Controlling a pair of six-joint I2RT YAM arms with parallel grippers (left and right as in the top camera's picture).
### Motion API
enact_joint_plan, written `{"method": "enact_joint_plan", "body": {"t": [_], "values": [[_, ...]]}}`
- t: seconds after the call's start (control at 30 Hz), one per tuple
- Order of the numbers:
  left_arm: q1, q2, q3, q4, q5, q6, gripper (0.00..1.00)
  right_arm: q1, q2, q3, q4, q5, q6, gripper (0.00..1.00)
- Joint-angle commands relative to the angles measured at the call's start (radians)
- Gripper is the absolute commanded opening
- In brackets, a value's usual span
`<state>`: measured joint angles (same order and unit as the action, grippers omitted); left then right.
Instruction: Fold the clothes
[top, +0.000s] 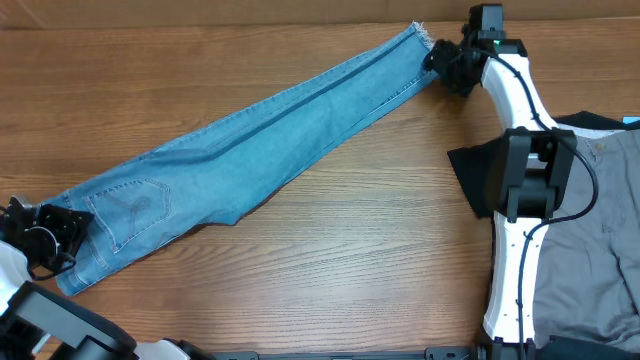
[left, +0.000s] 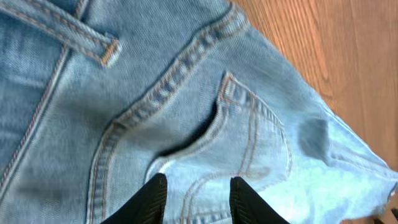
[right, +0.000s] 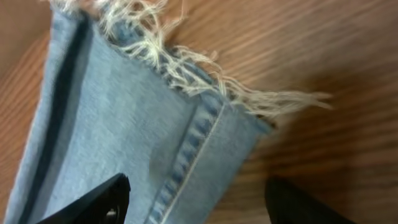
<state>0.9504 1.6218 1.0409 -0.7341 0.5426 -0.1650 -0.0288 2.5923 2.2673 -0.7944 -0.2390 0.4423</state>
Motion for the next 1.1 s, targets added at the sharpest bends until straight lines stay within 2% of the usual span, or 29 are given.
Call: {"method": "enact_joint_plan", "body": {"t": [0.0, 0.07, 0.1, 0.13, 0.23, 0.27, 0.3, 0.47, 0.6, 0.77, 0.8, 0.87, 0.9, 0.93, 1.07], "values": [[-0.003, -0.023, 0.016, -0.028, 0.031, 0.061, 0.37, 0.034, 0.075, -0.011, 0.023, -0.049, 0.026, 0.73], [-0.003, -0.023, 0.016, -0.042, 0.031, 0.065, 0.36, 0.042, 0.085, -0.011, 0.041, -0.074, 0.026, 0.72], [-0.003, -0.023, 0.016, -0.048, 0.031, 0.065, 0.36, 0.047, 0.09, -0.011, 0.048, -0.077, 0.026, 0.65], [-0.003, -0.023, 0.016, -0.053, 0.031, 0.065, 0.36, 0.052, 0.091, -0.011, 0.056, -0.077, 0.026, 0.53], [-0.003, -0.023, 0.016, -0.057, 0.031, 0.066, 0.36, 0.06, 0.091, -0.011, 0.072, -0.077, 0.027, 0.27], [-0.003, -0.023, 0.016, -0.062, 0.031, 0.065, 0.36, 0.06, 0.091, -0.011, 0.072, -0.076, 0.031, 0.12], [-0.003, -0.023, 0.016, -0.067, 0.031, 0.065, 0.36, 0.06, 0.091, -0.011, 0.069, -0.076, 0.038, 0.04], [-0.003, -0.023, 0.016, -0.081, 0.031, 0.065, 0.36, 0.02, 0.085, 0.008, -0.067, -0.068, 0.1, 0.04], [-0.003, -0.023, 0.016, -0.078, 0.031, 0.065, 0.36, -0.029, 0.043, 0.019, -0.291, 0.007, 0.108, 0.04], [-0.003, -0.023, 0.016, -0.064, 0.026, 0.076, 0.36, -0.054, -0.036, 0.019, -0.548, 0.137, 0.018, 0.04], [-0.003, -0.023, 0.016, -0.058, 0.026, 0.076, 0.36, -0.055, -0.052, 0.019, -0.563, 0.187, 0.018, 0.14], [-0.003, -0.023, 0.016, -0.05, 0.027, 0.076, 0.37, -0.059, -0.089, 0.019, -0.565, 0.286, 0.018, 0.58], [-0.003, -0.023, 0.016, -0.047, 0.027, 0.076, 0.38, -0.065, -0.11, 0.019, -0.552, 0.327, 0.018, 0.68], [-0.003, -0.023, 0.016, -0.045, 0.027, 0.076, 0.38, -0.072, -0.129, 0.019, -0.536, 0.344, 0.016, 0.71], [-0.003, -0.023, 0.016, -0.046, 0.025, 0.096, 0.4, -0.111, -0.169, 0.019, -0.496, 0.254, -0.059, 0.68]]}}
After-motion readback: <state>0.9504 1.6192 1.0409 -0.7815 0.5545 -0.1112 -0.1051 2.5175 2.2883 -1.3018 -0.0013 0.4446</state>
